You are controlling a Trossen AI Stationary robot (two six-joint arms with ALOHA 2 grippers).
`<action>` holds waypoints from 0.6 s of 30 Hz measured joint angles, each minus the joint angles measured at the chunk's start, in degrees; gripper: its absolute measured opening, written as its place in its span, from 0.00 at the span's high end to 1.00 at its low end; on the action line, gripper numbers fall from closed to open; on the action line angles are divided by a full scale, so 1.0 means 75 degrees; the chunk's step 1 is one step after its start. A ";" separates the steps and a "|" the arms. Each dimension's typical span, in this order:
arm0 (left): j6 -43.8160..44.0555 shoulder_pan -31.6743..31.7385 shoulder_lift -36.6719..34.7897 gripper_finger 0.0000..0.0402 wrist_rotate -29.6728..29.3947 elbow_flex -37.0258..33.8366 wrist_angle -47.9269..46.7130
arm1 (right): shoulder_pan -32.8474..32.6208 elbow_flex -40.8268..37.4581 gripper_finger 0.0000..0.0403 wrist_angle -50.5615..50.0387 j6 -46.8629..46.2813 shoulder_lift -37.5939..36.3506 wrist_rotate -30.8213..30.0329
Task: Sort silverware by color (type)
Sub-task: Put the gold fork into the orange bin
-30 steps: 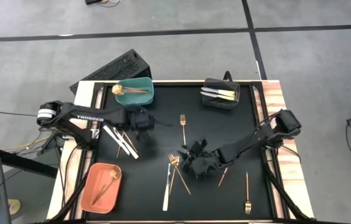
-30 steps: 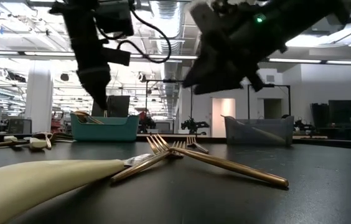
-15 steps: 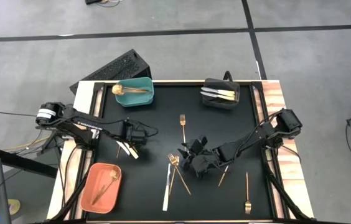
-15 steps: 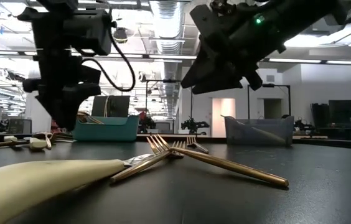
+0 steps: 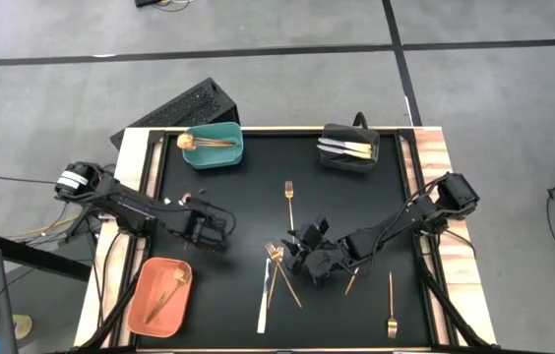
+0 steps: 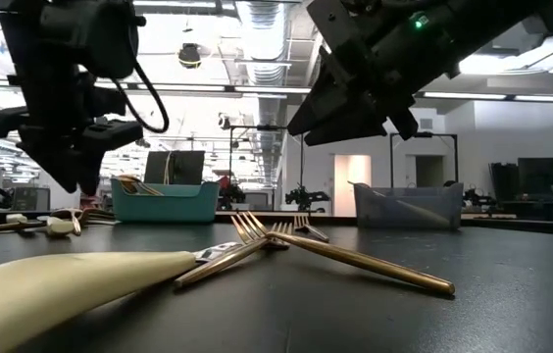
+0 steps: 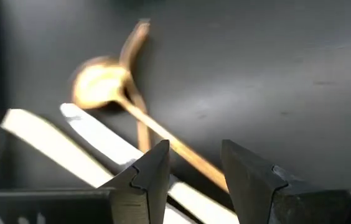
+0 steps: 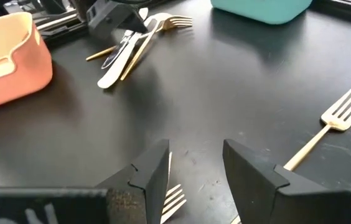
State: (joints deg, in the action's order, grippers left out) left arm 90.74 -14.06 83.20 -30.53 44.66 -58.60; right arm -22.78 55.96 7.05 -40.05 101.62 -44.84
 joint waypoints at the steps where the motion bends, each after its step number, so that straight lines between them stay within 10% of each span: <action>1: 0.0003 -0.0036 0.0000 0.67 -0.0011 0.0000 0.0179 | -0.0030 0.0000 0.56 0.0002 0.0000 0.0000 0.0000; 18: 0.1711 -0.0204 -0.0006 0.67 -0.0214 -0.1140 0.2090 | -0.0362 0.0000 0.56 -0.0211 -0.0085 0.0000 -0.0006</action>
State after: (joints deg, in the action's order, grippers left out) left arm 103.57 -15.59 83.15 -32.13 36.11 -42.93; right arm -25.50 55.96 5.47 -40.69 101.62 -44.88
